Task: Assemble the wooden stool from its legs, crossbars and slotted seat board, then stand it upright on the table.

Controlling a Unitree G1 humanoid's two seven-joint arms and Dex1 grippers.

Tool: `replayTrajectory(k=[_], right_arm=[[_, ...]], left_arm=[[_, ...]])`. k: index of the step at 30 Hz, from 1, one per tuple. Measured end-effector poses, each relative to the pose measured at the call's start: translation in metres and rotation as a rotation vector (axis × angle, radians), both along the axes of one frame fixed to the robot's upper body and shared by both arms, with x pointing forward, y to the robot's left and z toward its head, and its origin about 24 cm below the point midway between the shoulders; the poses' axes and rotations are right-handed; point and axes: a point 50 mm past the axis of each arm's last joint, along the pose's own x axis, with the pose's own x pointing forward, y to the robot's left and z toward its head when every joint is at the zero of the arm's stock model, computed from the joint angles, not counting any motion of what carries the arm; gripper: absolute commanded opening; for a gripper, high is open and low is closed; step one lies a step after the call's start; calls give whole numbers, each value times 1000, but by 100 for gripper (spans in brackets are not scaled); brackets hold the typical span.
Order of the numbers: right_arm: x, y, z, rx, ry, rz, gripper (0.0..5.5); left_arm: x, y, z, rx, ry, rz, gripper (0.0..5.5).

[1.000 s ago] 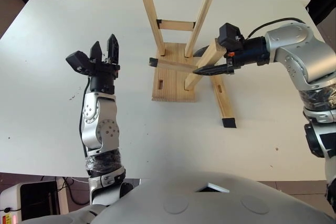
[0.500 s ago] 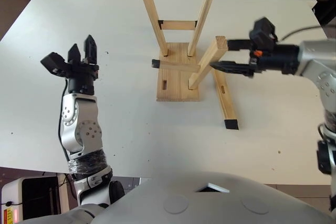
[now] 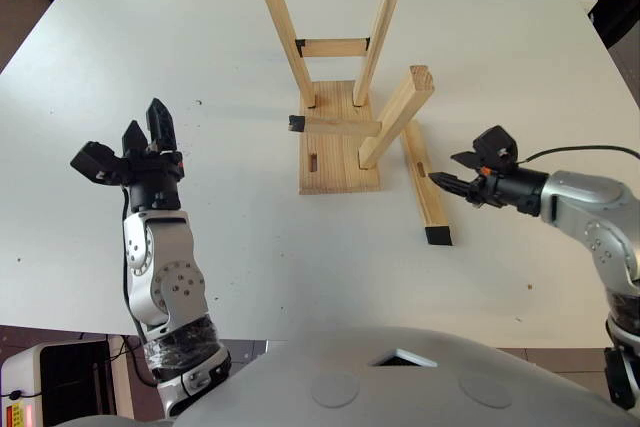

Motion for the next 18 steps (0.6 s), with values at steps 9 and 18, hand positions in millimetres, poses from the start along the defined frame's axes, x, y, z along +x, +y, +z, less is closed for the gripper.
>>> replayTrajectory(k=[9, 18], right_arm=[[-17, 15, -9, -12, 24, -35, 314], [-28, 8, -21, -120, 59, -27, 314]], left_arm=[[5, 3, 8, 51, 14, -37, 337], [4, -4, 3, 41, 32, -62, 337]])
